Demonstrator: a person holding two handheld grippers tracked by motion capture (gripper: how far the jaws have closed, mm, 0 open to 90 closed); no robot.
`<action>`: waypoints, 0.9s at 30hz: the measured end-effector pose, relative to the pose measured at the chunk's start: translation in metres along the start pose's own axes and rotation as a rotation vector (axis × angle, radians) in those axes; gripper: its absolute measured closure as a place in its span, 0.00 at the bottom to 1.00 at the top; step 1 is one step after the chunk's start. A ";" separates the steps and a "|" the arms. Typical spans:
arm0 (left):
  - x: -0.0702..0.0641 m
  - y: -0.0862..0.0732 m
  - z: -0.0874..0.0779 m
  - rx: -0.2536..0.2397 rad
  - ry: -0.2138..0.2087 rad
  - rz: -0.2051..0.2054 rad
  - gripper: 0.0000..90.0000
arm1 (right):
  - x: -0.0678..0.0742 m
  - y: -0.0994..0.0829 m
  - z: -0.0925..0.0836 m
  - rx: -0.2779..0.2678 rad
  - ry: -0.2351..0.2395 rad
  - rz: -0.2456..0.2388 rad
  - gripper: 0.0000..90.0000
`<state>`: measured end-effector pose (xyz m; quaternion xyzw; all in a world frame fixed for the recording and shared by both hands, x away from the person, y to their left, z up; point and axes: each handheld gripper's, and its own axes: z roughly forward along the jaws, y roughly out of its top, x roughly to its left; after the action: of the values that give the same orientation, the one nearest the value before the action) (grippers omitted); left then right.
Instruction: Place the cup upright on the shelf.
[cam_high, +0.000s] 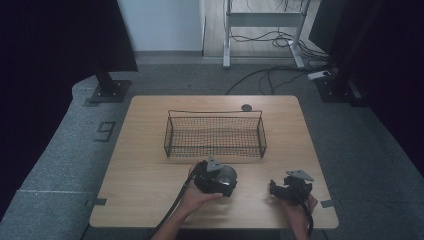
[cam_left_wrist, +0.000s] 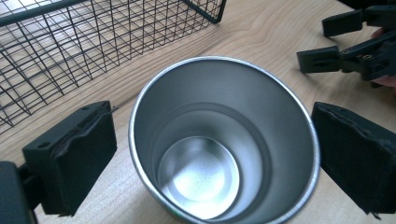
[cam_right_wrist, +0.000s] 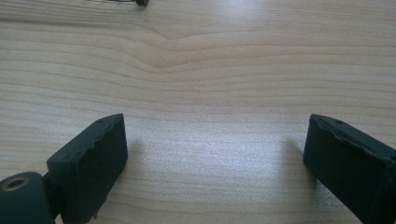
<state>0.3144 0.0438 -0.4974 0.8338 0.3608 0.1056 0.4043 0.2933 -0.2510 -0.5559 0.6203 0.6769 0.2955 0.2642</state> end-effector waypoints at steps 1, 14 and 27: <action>0.000 0.000 0.001 0.000 0.001 0.002 0.03 | 0.000 0.000 0.000 0.001 0.000 0.001 0.07; -0.004 -0.004 0.010 -0.005 0.005 0.002 0.15 | 0.000 0.000 0.000 0.000 0.001 0.000 0.07; -0.002 -0.002 -0.005 -0.046 -0.068 0.013 0.16 | 0.000 0.000 0.000 0.000 0.003 0.001 0.08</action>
<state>0.3099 0.0465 -0.4956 0.8297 0.3392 0.0881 0.4344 0.2931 -0.2508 -0.5557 0.6200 0.6770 0.2967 0.2630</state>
